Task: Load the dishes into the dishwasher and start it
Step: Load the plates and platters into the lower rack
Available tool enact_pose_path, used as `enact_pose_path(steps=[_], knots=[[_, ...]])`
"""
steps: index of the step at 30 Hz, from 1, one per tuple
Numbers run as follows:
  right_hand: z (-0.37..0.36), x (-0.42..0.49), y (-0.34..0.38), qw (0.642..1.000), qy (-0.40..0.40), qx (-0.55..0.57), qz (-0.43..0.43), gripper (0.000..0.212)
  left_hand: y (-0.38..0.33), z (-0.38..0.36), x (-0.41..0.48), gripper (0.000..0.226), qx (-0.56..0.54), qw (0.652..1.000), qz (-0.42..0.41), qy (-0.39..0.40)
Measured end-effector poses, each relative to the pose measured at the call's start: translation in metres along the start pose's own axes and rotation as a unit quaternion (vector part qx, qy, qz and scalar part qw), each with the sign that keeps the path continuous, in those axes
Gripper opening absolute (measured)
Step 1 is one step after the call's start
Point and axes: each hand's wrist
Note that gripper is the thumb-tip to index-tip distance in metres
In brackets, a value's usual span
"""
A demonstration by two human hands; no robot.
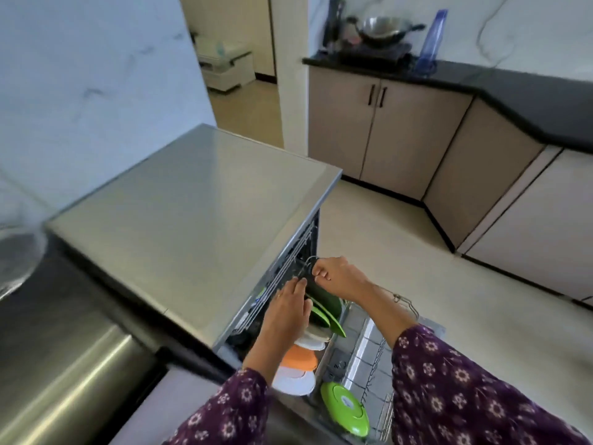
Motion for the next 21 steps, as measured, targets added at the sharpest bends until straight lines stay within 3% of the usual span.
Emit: enact_pose_path(steps=[5, 12, 15, 21], knots=[[-0.014, -0.058, 0.089, 0.994, 0.032, -0.011, 0.108, 0.019, 0.013, 0.043, -0.115, 0.044, -0.005, 0.993, 0.106, -0.06], [-0.092, -0.15, 0.187, 0.954, 0.149, 0.003, 0.26, 0.014, 0.029, 0.056, -0.316, 0.046, -0.025, 0.938, 0.328, -0.109], [-0.146, -0.196, 0.235, 0.918, 0.224, -0.018, 0.326, 0.013, 0.039, 0.052, -0.412, 0.042, -0.034, 0.897, 0.42, -0.131], [-0.269, -0.322, 0.346, 0.798, 0.38, -0.045, 0.466, 0.008, 0.039, 0.043, -0.616, 0.048, -0.033, 0.77, 0.605, -0.199]])
Point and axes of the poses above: each hand's wrist, its own x-axis towards the middle knuckle, its own z-axis out of the back of the hand, y = z × x, and after that the axes turned 12 degrees about x, right-handed
